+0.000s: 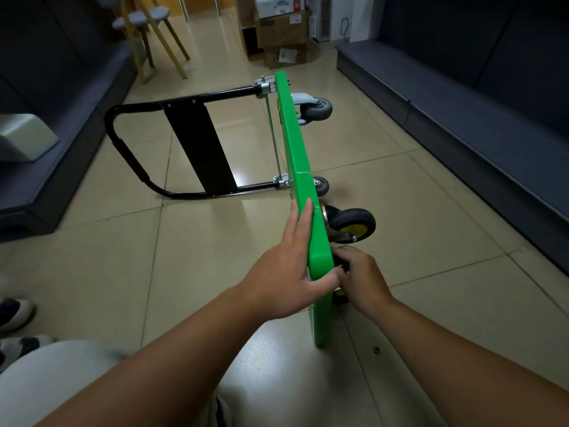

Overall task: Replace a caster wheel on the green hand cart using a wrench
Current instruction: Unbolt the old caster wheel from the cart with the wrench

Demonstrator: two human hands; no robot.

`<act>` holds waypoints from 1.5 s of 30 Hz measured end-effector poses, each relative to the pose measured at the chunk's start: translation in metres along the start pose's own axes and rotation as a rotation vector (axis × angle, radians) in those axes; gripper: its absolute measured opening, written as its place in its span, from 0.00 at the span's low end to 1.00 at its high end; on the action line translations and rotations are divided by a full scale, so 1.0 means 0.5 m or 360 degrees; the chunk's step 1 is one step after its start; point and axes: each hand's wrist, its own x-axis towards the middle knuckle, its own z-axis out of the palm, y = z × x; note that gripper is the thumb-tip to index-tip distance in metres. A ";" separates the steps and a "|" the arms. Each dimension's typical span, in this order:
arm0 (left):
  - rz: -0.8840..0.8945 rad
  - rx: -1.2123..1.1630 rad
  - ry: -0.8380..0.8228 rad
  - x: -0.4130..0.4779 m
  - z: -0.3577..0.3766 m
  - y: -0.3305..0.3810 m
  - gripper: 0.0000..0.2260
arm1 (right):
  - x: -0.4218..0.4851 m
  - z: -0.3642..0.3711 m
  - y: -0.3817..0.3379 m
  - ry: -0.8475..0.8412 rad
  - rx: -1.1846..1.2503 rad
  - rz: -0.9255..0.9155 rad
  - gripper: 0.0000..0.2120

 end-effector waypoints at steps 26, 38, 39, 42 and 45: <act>-0.0050 0.0038 -0.0008 -0.007 -0.006 0.014 0.50 | -0.005 -0.085 -0.101 -0.0483 0.0426 0.0599 0.14; -0.0004 0.0016 -0.0052 0.002 0.000 0.002 0.50 | 0.012 -0.045 0.023 -0.0291 0.0415 0.0201 0.17; 0.0001 0.0017 -0.0057 0.002 -0.001 0.000 0.51 | 0.016 -0.037 0.028 -0.0251 0.0380 0.0154 0.18; 0.0015 0.0043 -0.0062 0.001 -0.005 -0.002 0.51 | 0.029 -0.013 0.034 -0.0166 0.0288 0.0099 0.19; 0.0024 0.0066 -0.0058 0.000 -0.008 -0.003 0.51 | 0.023 -0.008 0.030 -0.0145 0.0209 0.0066 0.21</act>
